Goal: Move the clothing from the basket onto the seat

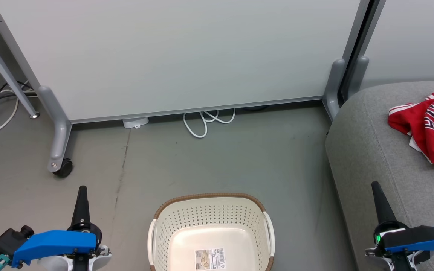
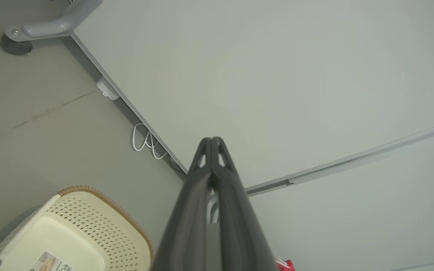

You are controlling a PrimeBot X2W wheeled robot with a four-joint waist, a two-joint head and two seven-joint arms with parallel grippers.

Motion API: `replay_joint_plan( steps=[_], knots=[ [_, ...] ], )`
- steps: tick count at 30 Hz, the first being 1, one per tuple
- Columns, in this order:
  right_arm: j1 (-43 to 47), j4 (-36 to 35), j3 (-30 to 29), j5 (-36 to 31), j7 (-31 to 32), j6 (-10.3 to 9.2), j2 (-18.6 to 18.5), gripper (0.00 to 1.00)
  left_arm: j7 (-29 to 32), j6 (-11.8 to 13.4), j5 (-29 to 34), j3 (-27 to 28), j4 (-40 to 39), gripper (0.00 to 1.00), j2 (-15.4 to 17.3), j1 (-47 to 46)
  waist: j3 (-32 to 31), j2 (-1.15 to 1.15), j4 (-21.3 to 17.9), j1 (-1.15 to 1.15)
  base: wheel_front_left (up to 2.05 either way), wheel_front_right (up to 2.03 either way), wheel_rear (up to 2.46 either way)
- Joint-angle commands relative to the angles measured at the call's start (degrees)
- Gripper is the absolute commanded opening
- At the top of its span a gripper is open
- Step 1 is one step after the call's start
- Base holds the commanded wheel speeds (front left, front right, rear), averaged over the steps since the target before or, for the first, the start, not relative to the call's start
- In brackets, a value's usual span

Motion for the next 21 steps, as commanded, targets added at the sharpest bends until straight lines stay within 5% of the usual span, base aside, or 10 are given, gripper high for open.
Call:
replay_joint_plan(
  steps=[1, 21],
  knots=[
    [-1.24, -0.63, -0.17, 1.87, 0.4, 0.02, -0.19, 0.0, 0.51, -0.4, -1.65, 0.3, -0.73, 0.0, 0.3, -1.41, -0.02, 0.0, -0.07, 0.0, 0.0, 0.0, 0.0],
    [-1.61, -0.7, -0.64, 12.68, 3.19, 0.02, -0.2, 0.0, 3.2, -0.52, -12.42, 1.04, -1.2, 0.0, 0.32, -1.76, -0.31, 0.0, -0.87, 0.0, 0.0, 0.0, 0.0]
  ],
)
